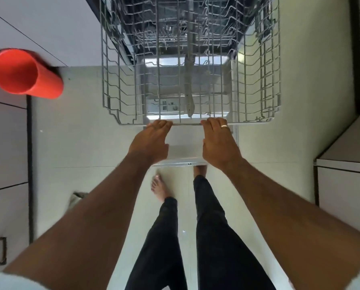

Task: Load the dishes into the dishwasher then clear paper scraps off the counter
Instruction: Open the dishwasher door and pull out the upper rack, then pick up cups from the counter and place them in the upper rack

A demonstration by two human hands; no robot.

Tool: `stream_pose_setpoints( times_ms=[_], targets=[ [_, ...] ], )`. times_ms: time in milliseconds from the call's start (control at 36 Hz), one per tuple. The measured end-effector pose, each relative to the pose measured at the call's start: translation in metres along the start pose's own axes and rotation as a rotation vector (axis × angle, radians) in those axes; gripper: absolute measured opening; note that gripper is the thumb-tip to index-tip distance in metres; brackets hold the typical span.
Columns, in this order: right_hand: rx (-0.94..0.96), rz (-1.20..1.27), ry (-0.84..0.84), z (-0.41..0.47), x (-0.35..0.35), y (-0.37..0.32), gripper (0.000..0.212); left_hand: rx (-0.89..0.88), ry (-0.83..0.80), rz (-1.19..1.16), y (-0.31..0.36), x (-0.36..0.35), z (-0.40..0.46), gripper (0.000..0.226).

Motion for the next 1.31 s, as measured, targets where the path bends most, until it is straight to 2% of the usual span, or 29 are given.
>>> stream_pose_setpoints(
  times_ms=[306, 472, 639, 806, 944, 1306],
  targets=[
    [-0.039, 0.003, -0.078, -0.017, -0.004, 0.000, 0.070, -0.004, -0.037, 0.017, 0.006, -0.014, -0.008, 0.077],
    [-0.059, -0.031, -0.080, -0.015, -0.004, -0.002, 0.069, -0.065, -0.063, 0.049, 0.001, -0.016, -0.009, 0.080],
    [-0.018, -0.082, 0.006, -0.002, 0.011, -0.014, 0.061, -0.097, 0.006, 0.071, 0.008, 0.009, -0.007, 0.074],
    [0.055, -0.057, 0.080, 0.027, 0.055, -0.046, 0.054, 0.043, 0.156, -0.129, 0.013, 0.070, -0.020, 0.061],
    [0.139, -0.049, 0.169, 0.052, 0.113, -0.091, 0.048, 0.100, 0.284, -0.159, 0.001, 0.141, -0.047, 0.051],
    [0.371, -0.058, 0.359, 0.093, 0.284, -0.276, 0.037, 0.208, 0.687, -0.212, -0.079, 0.338, -0.170, 0.022]
  ],
)
Point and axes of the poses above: each hand's wrist, its own z-axis towards the middle knuckle, its own x-axis out of the back of the hand, y = z × x, the point moved 2 cm from there along z, towards the middle knuckle, and after that the axes turned 11 degrees about -z, right-handed, at the moved point
